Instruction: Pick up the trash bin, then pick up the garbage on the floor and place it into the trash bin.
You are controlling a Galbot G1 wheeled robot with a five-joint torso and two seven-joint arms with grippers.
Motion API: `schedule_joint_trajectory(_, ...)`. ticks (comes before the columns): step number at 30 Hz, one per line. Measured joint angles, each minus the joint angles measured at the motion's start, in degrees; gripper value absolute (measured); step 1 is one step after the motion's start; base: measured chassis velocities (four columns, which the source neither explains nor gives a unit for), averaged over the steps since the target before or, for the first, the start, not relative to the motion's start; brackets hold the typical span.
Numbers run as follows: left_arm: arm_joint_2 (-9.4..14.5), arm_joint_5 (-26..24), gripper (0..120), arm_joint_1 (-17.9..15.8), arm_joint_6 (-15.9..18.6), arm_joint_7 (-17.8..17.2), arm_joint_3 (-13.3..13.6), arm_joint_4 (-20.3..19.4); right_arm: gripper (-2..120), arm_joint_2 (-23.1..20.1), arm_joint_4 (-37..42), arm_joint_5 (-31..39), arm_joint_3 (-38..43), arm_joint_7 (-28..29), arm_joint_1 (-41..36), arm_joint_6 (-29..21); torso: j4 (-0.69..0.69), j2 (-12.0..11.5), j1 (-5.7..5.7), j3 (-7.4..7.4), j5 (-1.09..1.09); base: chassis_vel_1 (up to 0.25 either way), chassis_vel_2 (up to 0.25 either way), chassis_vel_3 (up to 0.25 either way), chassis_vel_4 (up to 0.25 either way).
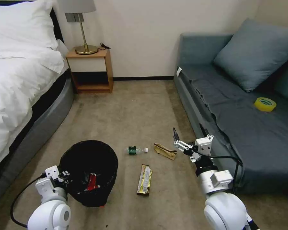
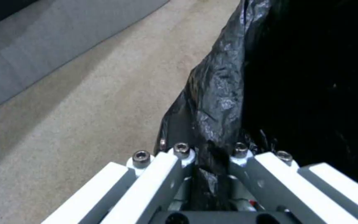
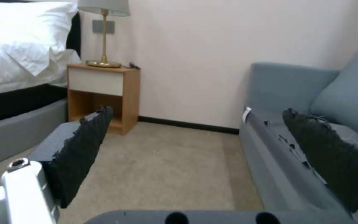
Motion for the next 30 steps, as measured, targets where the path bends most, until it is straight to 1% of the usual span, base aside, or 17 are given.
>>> schedule_joint_trajectory(5, 0.04, -0.02, 2, -0.14, -0.06, -0.03, -0.07, 0.58, 100, 0.75, -0.72, -0.06, -0.51, 0.01, 0.93, 0.0, 0.0, 0.0, 0.0, 0.0, 0.0, -0.065, 0.064, 0.059, -0.066)
schedule_joint_trajectory(9, 0.05, 0.23, 2, -0.22, -0.07, -0.03, 0.15, 0.84, 100, 1.12, -1.55, 0.07, -1.13, 0.29, 2.0, -0.15, -0.01, 0.0, 0.0, 0.0, 0.0, -0.131, 0.117, 0.135, -0.123)
schedule_joint_trajectory(11, 0.04, 0.34, 2, -0.22, -0.22, -0.02, 0.2, 1.02, 100, -0.13, -3.2, 3.05, -2.47, 1.07, 3.86, -1.57, 0.0, 0.0, 0.01, 0.01, 0.01, -0.111, 0.111, 0.078, -0.093)
schedule_joint_trajectory(12, 0.04, 0.34, 2, -0.22, -0.22, -0.02, 0.2, 1.02, 100, -0.13, -3.2, 3.05, -2.47, 1.07, 3.86, -1.57, 0.0, 0.0, 0.01, 0.01, 0.01, -0.096, 0.111, 0.064, -0.077)
schedule_joint_trajectory(14, 0.05, 0.36, 2, -0.23, -0.37, -0.02, 0.1, 1.09, 100, -1.61, -4.81, 7.3, -4.06, 2.65, 5.61, -3.87, 0.0, 0.0, 0.01, 0.01, 0.0, -0.021, 0.024, 0.032, -0.039)
schedule_joint_trajectory(17, 0.04, 0.4, 2, -0.15, -0.53, -0.03, -0.11, 1.14, 100, -3.37, -7.75, 15.99, -8.15, 6.52, 8.25, -8.18, 0.0, 0.0, 0.0, 0.0, 0.0, 0.0, 0.0, 0.0, 0.0)
schedule_joint_trajectory(18, 0.04, 0.4, 2, -0.15, -0.53, -0.03, -0.11, 1.14, 100, -3.37, -7.75, 15.99, -8.15, 6.52, 8.25, -8.18, 0.0, 0.0, 0.0, 0.0, 0.0, 0.0, 0.0, 0.0, 0.0)
schedule_joint_trajectory(21, 0.09, 0.41, 2, -0.1, -0.67, -0.01, -0.47, 1.32, 100, -3.85, -11.08, 23.63, -13.01, 10.69, 10.84, -12.88, 0.0, 0.0, 0.0, 0.0, 0.0, 0.0, 0.0, 0.0, 0.0)
schedule_joint_trajectory(22, 0.17, 0.41, 2, -0.1, -0.7, 0.01, -0.59, 1.35, 100, -3.87, -12.2, 26.27, -14.5, 11.88, 11.73, -14.22, 0.0, 0.0, 0.0, 0.0, 0.0, 0.0, 0.0, 0.0, 0.0)
schedule_joint_trajectory(23, 0.17, 0.41, 2, -0.1, -0.7, 0.01, -0.59, 1.35, 100, -3.87, -12.2, 26.27, -14.5, 11.88, 11.73, -14.22, 0.0, 0.0, 0.0, 0.0, 0.0, 0.0, 0.0, 0.0, 0.0)
schedule_joint_trajectory(24, 0.29, 0.41, 2, -0.1, -0.75, 0.04, -0.74, 1.41, 100, -3.84, -13.28, 28.79, -15.81, 13.04, 12.63, -15.46, 0.0, -0.01, 0.0, 0.0, 0.0, 0.0, 0.0, 0.0, 0.0)
schedule_joint_trajectory(25, 0.5, 0.41, 2, -0.15, -0.9, 0.09, -0.96, 1.52, 100, -3.56, -15.38, 33.5, -18.14, 15.02, 14.31, -17.41, 0.0, 0.0, 0.0, 0.01, 0.0, 0.0, 0.0, 0.0, 0.0)
schedule_joint_trajectory(27, 0.8, 0.41, 2, -0.27, -1.06, 0.22, -1.28, 1.77, 100, -2.47, -19.46, 39.9, -21.96, 17.38, 17.06, -19.58, 0.0, -0.01, 0.0, 0.0, 0.0, 0.0, 0.0, 0.0, 0.0)
schedule_joint_trajectory(28, 0.8, 0.41, 2, -0.27, -1.06, 0.22, -1.28, 1.77, 100, -2.47, -19.46, 39.9, -21.96, 17.38, 17.06, -19.58, 0.0, -0.01, 0.0, 0.0, 0.0, 0.0, 0.0, 0.0, 0.0)
schedule_joint_trajectory(30, 0.93, 0.41, 2, -0.3, -1.28, 0.26, -1.64, 2.15, 100, -0.46, -25.1, 45.15, -26.51, 18.93, 21.17, -21.59, 0.01, 0.0, 0.0, 0.0, 0.0, 0.0, 0.0, 0.0, 0.0)
